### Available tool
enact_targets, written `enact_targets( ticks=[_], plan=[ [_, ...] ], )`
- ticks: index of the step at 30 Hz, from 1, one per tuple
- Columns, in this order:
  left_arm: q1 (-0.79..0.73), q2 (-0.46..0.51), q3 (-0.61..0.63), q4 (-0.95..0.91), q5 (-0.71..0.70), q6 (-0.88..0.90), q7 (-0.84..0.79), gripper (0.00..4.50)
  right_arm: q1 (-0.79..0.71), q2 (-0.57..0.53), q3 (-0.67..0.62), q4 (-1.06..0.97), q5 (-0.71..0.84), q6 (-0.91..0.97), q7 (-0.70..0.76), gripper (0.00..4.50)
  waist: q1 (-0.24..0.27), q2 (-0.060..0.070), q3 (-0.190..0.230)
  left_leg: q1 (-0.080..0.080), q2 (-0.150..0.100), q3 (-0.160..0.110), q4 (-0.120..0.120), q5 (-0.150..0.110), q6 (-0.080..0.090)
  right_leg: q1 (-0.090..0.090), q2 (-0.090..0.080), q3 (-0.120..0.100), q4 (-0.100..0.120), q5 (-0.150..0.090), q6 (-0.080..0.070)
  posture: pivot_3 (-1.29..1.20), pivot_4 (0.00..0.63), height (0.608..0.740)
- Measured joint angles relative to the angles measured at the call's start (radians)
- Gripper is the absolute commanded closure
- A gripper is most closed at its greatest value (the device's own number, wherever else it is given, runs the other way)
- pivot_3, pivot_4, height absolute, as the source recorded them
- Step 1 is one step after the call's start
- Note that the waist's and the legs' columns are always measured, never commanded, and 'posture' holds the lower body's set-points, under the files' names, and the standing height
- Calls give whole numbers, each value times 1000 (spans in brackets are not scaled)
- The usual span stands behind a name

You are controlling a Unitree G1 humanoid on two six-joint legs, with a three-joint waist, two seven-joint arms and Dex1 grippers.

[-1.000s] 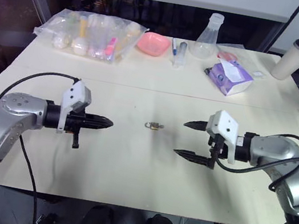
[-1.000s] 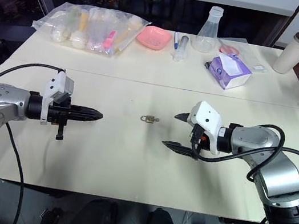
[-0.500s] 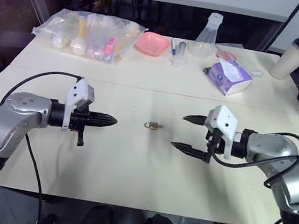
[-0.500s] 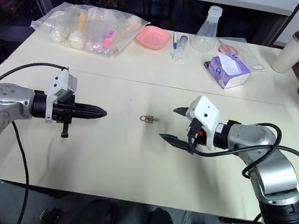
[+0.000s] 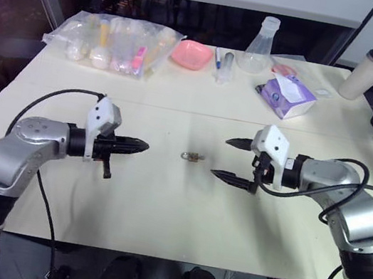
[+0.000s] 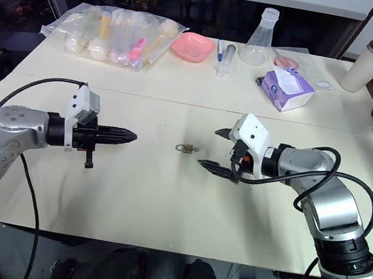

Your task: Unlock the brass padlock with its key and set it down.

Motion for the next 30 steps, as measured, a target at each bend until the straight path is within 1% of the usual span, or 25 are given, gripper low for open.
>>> enact_targets(
  ticks=[2, 3, 6, 7, 8, 15, 17, 21, 23, 26, 29, 30],
  plan=[
    [-33, -26, -42, 53, 36, -50, -20, 2770, 0, 0, 0, -2, -2, -2, -2, 0, 2, 0, 0, 0, 0, 0, 0, 0, 0, 0, 0, 0, 0, 0, 0, 0, 150, 715],
    [-49, -37, -62, 76, 49, -71, -30, 2379, 3, -1, -2, -4, -2, -1, -4, 0, 1, 0, 0, 0, 0, 0, 0, 0, 0, 0, 0, 0, 0, 0, 0, 0, 150, 715],
    [-204, -150, -162, 255, 120, -174, -89, 899, 9, -3, -12, -17, -8, 1, -20, 0, 17, 0, 0, -1, -1, 0, 2, 0, 0, 0, 1, 0, 0, 0, 0, 0, 150, 715],
    [-246, -175, -192, 304, 142, -207, -110, 407, 10, -3, -13, -25, -9, 3, -25, 0, 19, 0, 0, -1, -1, 1, 2, 0, 1, 0, 1, 0, 0, 0, 0, 0, 150, 715],
    [-272, -189, -210, 344, 162, -236, -126, 18, 12, -3, -16, -37, -8, 5, -30, 0, 19, 0, 0, -1, -1, 1, 2, 0, 1, 0, 1, 1, 0, 0, 0, 0, 150, 715],
    [-387, -323, -312, 701, 313, -456, -194, 18, 56, 0, -43, -119, -6, 59, -89, 0, 18, 0, 0, -2, 0, 2, 2, -1, 2, -2, 3, 1, 0, 0, 0, 0, 150, 715],
    [-442, -365, -319, 826, 355, -526, -191, 18, 84, 1, -47, -161, 3, 84, -111, 0, 21, -1, 0, -2, -1, 2, 2, -1, 2, -2, 3, 1, 0, 0, 0, 0, 150, 715],
    [-508, -412, -318, 972, 410, -628, -169, 18, 106, 2, -55, -204, 14, 113, -141, 0, 22, -1, 0, -2, -1, 2, 2, -1, 2, -2, 2, 1, 0, 0, 0, 0, 150, 715],
    [-538, -447, -323, 1078, 457, -694, -147, 18, 112, 2, -63, -221, 16, 133, -164, 0, 22, -1, 0, -2, -1, 2, 2, -1, 2, -3, 2, 1, 0, 0, 0, 0, 150, 715],
    [-551, -472, -332, 1155, 493, -760, -144, 18, 119, 3, -74, -242, 25, 147, -186, 0, 22, -1, 0, -2, -1, 1, 2, -1, 2, -3, 2, 1, 0, 0, 0, 0, 150, 715],
    [-580, -491, -332, 1208, 521, -812, -149, 799, 121, 3, -78, -247, 29, 156, -202, 0, 23, -1, 0, -2, -1, 1, 2, -1, 2, -2, 2, 1, 0, 0, 0, 0, 150, 715],
    [-582, -499, -330, 1223, 524, -829, -149, 1212, 122, 3, -79, -248, 30, 157, -205, 0, 24, -1, 0, -2, -1, 1, 2, -1, 2, -2, 2, 1, 0, 0, 0, 0, 150, 715]
  ],
)
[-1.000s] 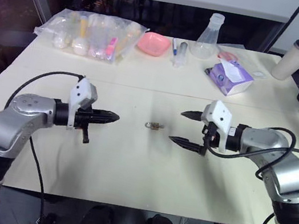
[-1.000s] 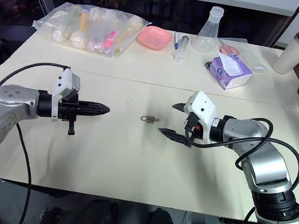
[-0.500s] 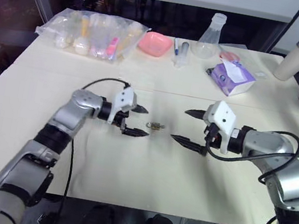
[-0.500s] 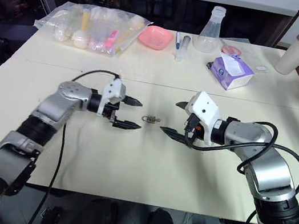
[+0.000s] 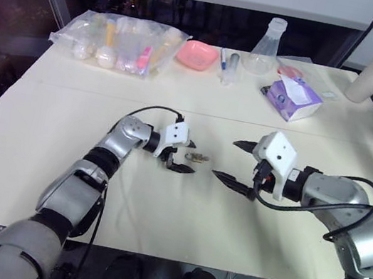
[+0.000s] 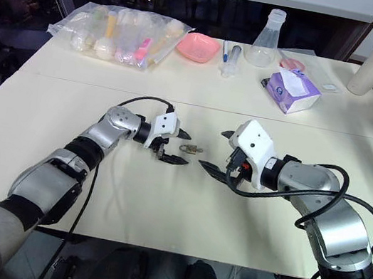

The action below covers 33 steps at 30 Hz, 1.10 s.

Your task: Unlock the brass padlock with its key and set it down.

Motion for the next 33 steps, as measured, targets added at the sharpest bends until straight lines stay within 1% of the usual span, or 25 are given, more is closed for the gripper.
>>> enact_targets(
  ticks=[1, 4, 5, 6, 11, 14, 18, 20, 22, 25, 28, 33],
  plan=[
    [-3, -7, 0, 12, 5, -16, 7, 1699, 0, 0, 0, 0, 0, 1, -3, 0, 1, 0, 0, 0, 0, 0, 0, 0, 0, 0, 0, 0, 0, 0, 0, 0, 150, 715],
    [-16, -25, 0, 46, 32, -56, 35, 2903, 0, -1, 0, -1, 1, 5, -6, 0, 0, 0, 0, 0, 0, -1, 1, 0, 0, 1, 0, 0, 0, 0, 0, 0, 150, 715],
    [-19, -27, 0, 55, 39, -68, 40, 3401, 0, -2, 0, -1, 1, 5, -6, 0, -1, 0, 0, 1, 0, -1, 1, 0, 0, 2, 0, 0, 0, 0, 1, 0, 150, 715],
    [-21, -29, 1, 58, 43, -73, 44, 3759, 0, -2, 0, -1, 1, 5, -6, 0, -1, 0, 0, 1, 0, -1, 1, 0, 0, 2, 0, -1, 0, 0, 1, 0, 150, 715],
    [-27, -43, 9, 75, 52, -72, 70, 3757, -1, -3, 1, -1, 0, 4, -4, 0, 0, 0, 0, 1, -1, -1, 1, 0, 0, 2, 0, -1, 0, 0, 1, 0, 150, 715],
    [-27, -39, 25, 73, 52, -61, 52, 3757, -5, -13, 12, 2, -21, -22, -1, 0, -2, 0, 0, 1, -1, -1, 1, 0, 0, 2, 0, -1, 0, 0, 1, 0, 150, 715],
    [-25, 10, 66, 27, 11, 28, -48, 3757, -15, -60, 95, 44, -168, -179, -1, 0, -14, 0, 0, 0, 0, 0, 0, 0, 0, -1, 2, -1, 1, 0, 1, 0, 150, 715],
    [-23, 48, 95, -39, -27, 82, -107, 3757, -17, -72, 150, 94, -259, -279, -3, 0, -23, 0, 0, -2, 0, 0, 0, 0, 0, -3, 2, -1, 2, 0, 1, 0, 150, 715],
    [-18, 89, 111, -151, -66, 160, -179, 3757, -23, -71, 210, 152, -347, -385, 0, 0, -26, 0, 0, -4, 0, 0, 0, 0, 0, -6, 2, -1, 2, 0, 1, 0, 150, 715],
    [17, 134, 121, -331, -114, 276, -238, 3757, -66, -41, 285, 227, -453, -525, 5, 0, -27, 0, 0, -4, 0, 0, 0, 1, -1, -6, 2, 0, 2, 0, 1, 0, 150, 715],
    [77, 159, 121, -474, -145, 360, -259, 3757, -124, 9, 313, 284, -529, -627, -16, 0, -29, 0, 0, -4, 1, 0, 0, 1, -2, -6, 1, 0, 2, 0, 1, 0, 150, 715],
    [126, 190, 120, -595, -164, 438, -257, 3757, -161, 58, 316, 353, -608, -731, -45, 0, -22, 0, 0, -4, 1, 0, 1, 2, -4, -6, 1, 0, 3, 0, 1, 0, 150, 715]
  ],
)
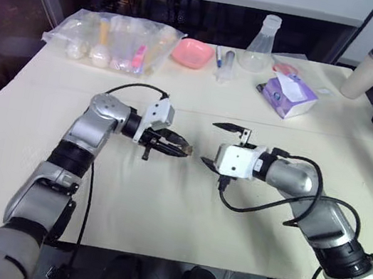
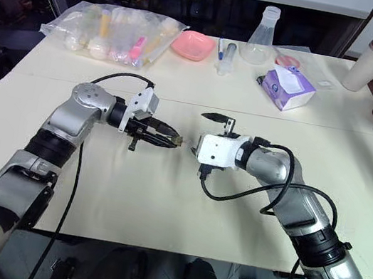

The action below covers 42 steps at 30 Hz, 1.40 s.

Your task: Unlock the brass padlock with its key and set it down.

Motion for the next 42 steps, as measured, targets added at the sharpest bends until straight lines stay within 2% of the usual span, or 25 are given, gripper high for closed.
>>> enact_targets(
  ticks=[6, 7, 8, 9, 15, 28, 36, 42],
  plan=[
    [2, 2, -1, -30, 0, 5, 34, 3757, -1, 22, -1, 13, -23, -48, 13, 0, -3, 0, 0, 0, 0, 0, 0, 0, 0, 0, 0, 0, 0, 0, 0, 0, 150, 715],
    [1, 1, -1, -30, 0, 5, 37, 3757, -1, 28, -1, 13, -26, -51, 15, 542, -3, 0, 0, 0, 0, 0, 0, 0, 0, 0, 0, 0, 0, 0, 0, 0, 150, 715],
    [1, 0, -1, -30, 0, 6, 38, 3757, -1, 33, -1, 13, -30, -53, 16, 811, -4, 0, 0, 0, 0, 0, 0, 0, 0, 0, 0, 0, 0, 0, 0, 0, 150, 715],
    [1, -1, -2, -30, 0, 7, 38, 3757, -1, 39, -1, 13, -32, -58, 18, 1300, -4, 0, 0, 0, 0, 0, 0, 0, 0, 0, 0, 0, 0, 0, 0, 0, 150, 715],
    [-1, 0, 8, -30, -15, 14, 56, 3757, 3, 56, 6, 22, -58, -80, 33, 4471, -3, 0, 0, 0, 0, 0, 0, 0, 0, 0, 0, 0, 0, 0, 0, 0, 150, 715],
    [10, 10, 9, -57, -11, -19, 72, 3757, 0, 77, -4, 25, -63, -78, 57, 4471, -4, 0, 0, 0, 0, 0, 0, 1, -1, 0, 0, 0, 1, 0, 0, 0, 150, 715],
    [29, 18, -15, -77, 75, -272, 114, 3757, -48, 117, -54, 22, 106, 150, 205, 4471, -2, 0, 0, 0, 0, 0, 0, 0, 0, 0, -1, 0, 1, 0, 0, 0, 150, 715],
    [33, 18, -18, -76, 89, -334, 123, 3757, -61, 122, -75, -7, 167, 278, 243, 4471, -2, 0, 0, 0, 0, 0, 0, -1, 1, 0, -1, 0, 1, 0, 0, 0, 150, 715]
  ],
)
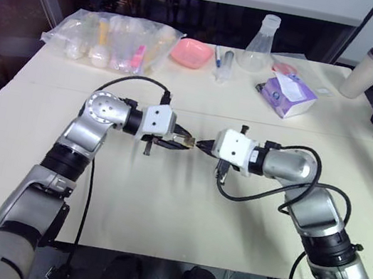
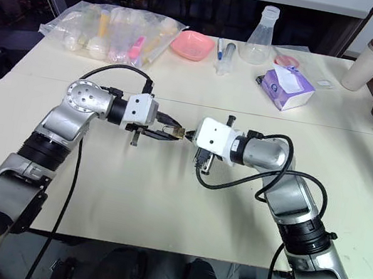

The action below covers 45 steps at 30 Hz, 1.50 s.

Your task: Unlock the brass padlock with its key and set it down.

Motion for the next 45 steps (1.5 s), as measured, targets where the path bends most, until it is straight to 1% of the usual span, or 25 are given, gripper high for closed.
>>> enact_targets(
  ticks=[6, 13, 18, 22, 24, 25, 29, 31, 33, 35, 38, 45],
  plan=[
    [-1, -4, -2, 0, 0, -46, -4, 3757, 2, -7, -28, -69, 55, 148, 30, 4471, 0, 0, 0, 0, 0, 0, 0, 0, 0, 0, 0, 0, 0, 0, 0, 0, 150, 715],
    [-16, -4, -3, 6, 9, -95, -4, 3757, 0, -3, -41, -97, 69, 195, 22, 4471, 0, 0, 0, 0, 0, 0, 0, 0, 0, 0, 0, 0, 0, 0, 0, 0, 150, 715],
    [-29, -4, -14, 39, 32, -190, -1, 3757, -3, -7, -43, -120, 84, 253, 24, 4471, 0, 0, 0, 0, 0, 0, 0, 0, 0, 0, 0, 0, 0, 0, 0, 0, 150, 715],
    [-33, -5, -20, 52, 32, -204, 0, 3757, -3, -11, -39, -127, 81, 263, 21, 4471, -1, 0, 0, 0, 0, 0, 0, 0, 0, 0, 0, 0, 0, 0, 0, 0, 150, 715],
    [-35, -8, -18, 62, 20, -181, 0, 3757, -3, -32, -7, -127, 25, 189, 2, 4471, -1, 0, 0, 0, 0, 0, 0, 0, 0, -1, 0, 0, 0, 0, 0, 0, 150, 715],
    [-35, -11, -12, 67, 5, -138, 0, 3757, -3, -51, 23, -122, -33, 105, -20, 4471, -1, 0, 0, 0, 0, 0, 0, 0, 0, -1, 0, -1, 1, 0, 0, 0, 150, 715],
    [-40, -21, 20, 65, -79, 89, -8, 3757, -3, -96, 85, -74, -219, -193, -114, 4471, -2, 0, 0, -1, -1, 0, 0, 0, 0, -2, 2, -1, 1, 0, 0, 0, 150, 715],
    [-44, -22, 33, 58, -120, 203, -16, 3757, 5, -105, 94, -47, -280, -302, -157, 4471, -2, 0, 0, -1, 0, 0, 0, 0, 0, -2, 2, -1, 1, 0, 0, 0, 150, 715],
    [-44, -18, 40, 47, -142, 277, -24, 3757, 14, -106, 96, -29, -322, -376, -187, 4471, -3, 0, 0, -1, 0, 0, 0, 2, -3, -2, 2, -1, 1, 0, 0, 0, 150, 715],
    [-44, -9, 42, 33, -155, 320, -33, 3757, 24, -100, 94, -23, -346, -416, -207, 4471, -3, 0, 0, -1, 0, 0, 0, 4, -6, -2, 1, 0, 1, 0, 0, 0, 150, 715],
    [-44, -4, 47, 22, -157, 355, -38, 3757, 29, -88, 89, -11, -367, -448, -222, 4471, -3, 0, 0, -1, 0, 0, 0, 4, -7, -1, 1, 0, 1, 0, 0, 0, 150, 715],
    [-44, -3, 52, 17, -155, 350, -31, 3757, 29, -68, 71, 14, -387, -487, -228, 4471, -1, 0, 0, -1, 0, 0, 0, 4, -7, -1, 1, 0, 1, 0, 0, 0, 150, 715]
  ],
)
